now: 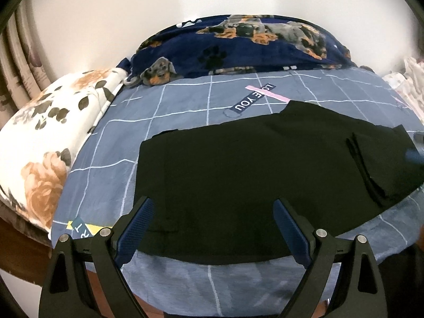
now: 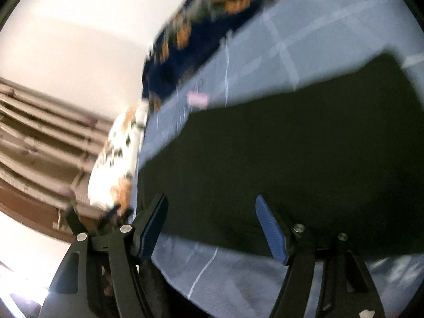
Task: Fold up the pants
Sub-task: 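Lay the fabric flap down and open the right tool, then withdraw the open right tool from the pants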
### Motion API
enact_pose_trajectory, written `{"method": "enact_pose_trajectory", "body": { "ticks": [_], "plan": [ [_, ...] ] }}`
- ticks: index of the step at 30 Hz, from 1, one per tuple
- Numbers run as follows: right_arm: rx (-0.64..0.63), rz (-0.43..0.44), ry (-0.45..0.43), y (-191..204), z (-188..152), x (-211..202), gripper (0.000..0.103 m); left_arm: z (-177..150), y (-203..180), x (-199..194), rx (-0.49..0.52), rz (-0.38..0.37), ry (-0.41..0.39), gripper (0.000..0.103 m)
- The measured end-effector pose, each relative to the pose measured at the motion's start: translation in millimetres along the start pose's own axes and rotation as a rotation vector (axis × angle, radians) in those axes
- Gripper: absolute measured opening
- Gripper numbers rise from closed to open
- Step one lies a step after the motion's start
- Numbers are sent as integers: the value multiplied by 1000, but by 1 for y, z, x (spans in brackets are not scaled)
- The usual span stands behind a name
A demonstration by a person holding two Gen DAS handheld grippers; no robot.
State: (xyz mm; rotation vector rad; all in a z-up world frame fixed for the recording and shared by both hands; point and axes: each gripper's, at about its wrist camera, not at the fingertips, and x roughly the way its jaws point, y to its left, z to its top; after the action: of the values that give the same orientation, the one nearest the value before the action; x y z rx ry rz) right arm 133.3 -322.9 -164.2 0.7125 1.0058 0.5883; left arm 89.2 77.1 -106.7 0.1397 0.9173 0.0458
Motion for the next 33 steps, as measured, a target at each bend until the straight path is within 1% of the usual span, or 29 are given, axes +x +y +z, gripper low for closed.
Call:
{"method": "enact_pose_trajectory", "body": {
  "ticks": [1,2,3,4,5,6,7,8,13,15,16,17,18,19,20,24,27,30,32,33],
  "plan": [
    [2,-7,-31,-5,6,-8,59,0,0,0,-1,-1,1,92],
    [16,-20,-74,-18,17,-21,46,0,-1,0,-2,-3,3,92],
    [40,-39,-90,-31,26,-27,37,0,-1,0,-3,-5,6,92],
    [60,-55,-97,-40,33,-32,24,0,-2,1,-2,-5,11,92],
    [86,-76,-112,-54,41,-37,18,0,-2,2,-2,-4,14,92],
    [98,-94,-122,-63,46,-41,16,0,-3,2,-2,-3,17,92],
    [108,-129,-130,-75,53,-44,15,1,-3,3,-2,-2,19,92],
    [112,-145,-134,-82,57,-45,14,1,-3,3,-2,-1,19,92],
    [109,-166,-140,-101,74,-44,14,-1,-6,5,1,6,31,92],
    [106,-198,-129,-106,81,-41,13,-1,-9,6,8,11,38,92],
    [116,-209,-123,-111,81,-38,12,-2,-10,6,13,13,41,92],
    [134,-205,-119,-117,81,-35,4,-2,-12,6,18,15,40,92],
    [139,-208,-118,-120,80,-35,1,-3,-13,5,21,15,38,92],
    [149,-214,-120,-125,78,-35,0,-3,-14,5,26,17,37,92],
    [177,-184,-125,-131,77,-36,0,-3,-16,5,30,17,37,92],
    [235,-142,-120,-140,76,-38,0,-4,-19,6,29,6,43,92],
    [301,-87,-123,-149,75,-40,0,-3,-22,4,36,6,40,92],
    [269,-98,-152,-142,76,-46,0,-3,-23,-1,43,9,22,92],
    [252,-94,-165,-140,78,-50,4,-2,-22,-2,40,6,19,92],
    [253,-97,-168,-140,80,-50,4,-2,-22,-1,38,4,22,92]
  ]
}}
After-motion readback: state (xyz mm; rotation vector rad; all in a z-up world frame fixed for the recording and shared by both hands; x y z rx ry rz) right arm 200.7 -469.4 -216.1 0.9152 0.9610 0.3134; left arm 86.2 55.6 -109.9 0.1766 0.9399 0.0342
